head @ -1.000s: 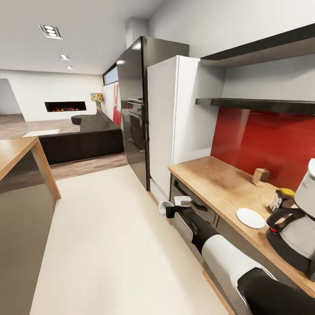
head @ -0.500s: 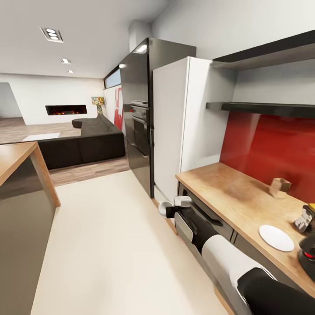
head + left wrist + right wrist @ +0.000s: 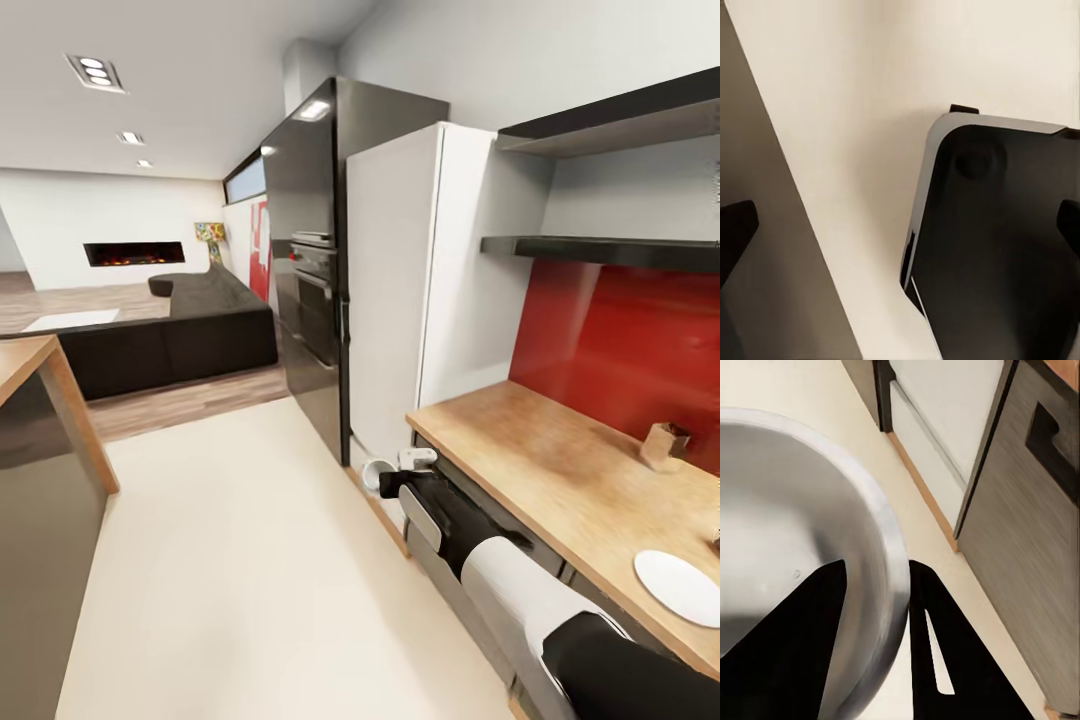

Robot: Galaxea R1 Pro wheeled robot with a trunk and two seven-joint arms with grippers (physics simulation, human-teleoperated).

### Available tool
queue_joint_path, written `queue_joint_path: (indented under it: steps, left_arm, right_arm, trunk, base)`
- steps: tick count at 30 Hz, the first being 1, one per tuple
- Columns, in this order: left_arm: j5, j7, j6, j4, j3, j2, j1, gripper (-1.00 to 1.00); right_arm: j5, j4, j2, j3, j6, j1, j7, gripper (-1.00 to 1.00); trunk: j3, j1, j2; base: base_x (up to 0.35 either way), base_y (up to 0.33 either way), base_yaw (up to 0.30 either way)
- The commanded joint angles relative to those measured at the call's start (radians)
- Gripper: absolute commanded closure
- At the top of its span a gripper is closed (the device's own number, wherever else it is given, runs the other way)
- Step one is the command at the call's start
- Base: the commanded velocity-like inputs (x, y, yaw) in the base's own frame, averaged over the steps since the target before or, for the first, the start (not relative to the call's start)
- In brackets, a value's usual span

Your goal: Set up a coffee station on the kitchen countertop: keep the coffee maker on the countertop, move the bottle of coffee from the kitchen shelf to the counter next to the coffee maker, place a paper coffee filter on top of the coffee maker, put the saucer next to the coffee maker with the coffee cup on the saucer, and place the electric kettle next to the coffee maker.

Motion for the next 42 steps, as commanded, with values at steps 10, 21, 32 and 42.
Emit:
queue_joint_path:
  steps: [10, 21, 32, 42]
  left_arm:
    - [-0.011, 0.003, -0.004, 0.001, 0.006, 0.001, -0.001, -1.0]
    - [-0.011, 0.003, -0.004, 0.001, 0.006, 0.0, -0.001, -1.0]
    - [-0.011, 0.003, -0.004, 0.001, 0.006, 0.0, -0.001, -1.0]
    - [-0.011, 0.003, -0.004, 0.001, 0.006, 0.0, -0.001, -1.0]
  right_arm:
    - [-0.012, -0.002, -0.001, 0.005, 0.003, -0.001, -0.01, 1.0]
    - [-0.012, -0.003, -0.001, 0.006, 0.003, -0.001, -0.01, 1.0]
    - [-0.013, -0.005, 0.0, 0.004, 0.001, -0.001, -0.01, 1.0]
    - [-0.013, -0.011, -0.002, 0.001, 0.002, -0.001, -0.01, 1.0]
  trunk:
    - [-0.001, 0.001, -0.002]
    - [-0.001, 0.001, -0.002]
    - [-0.001, 0.001, -0.002]
    - [-0.001, 0.001, -0.002]
  base:
    - [0.195, 0.087, -0.26]
    - [0.005, 0.002, -0.158]
    - [0.045, 0.066, -0.247]
    - [0.161, 0.259, -0.264]
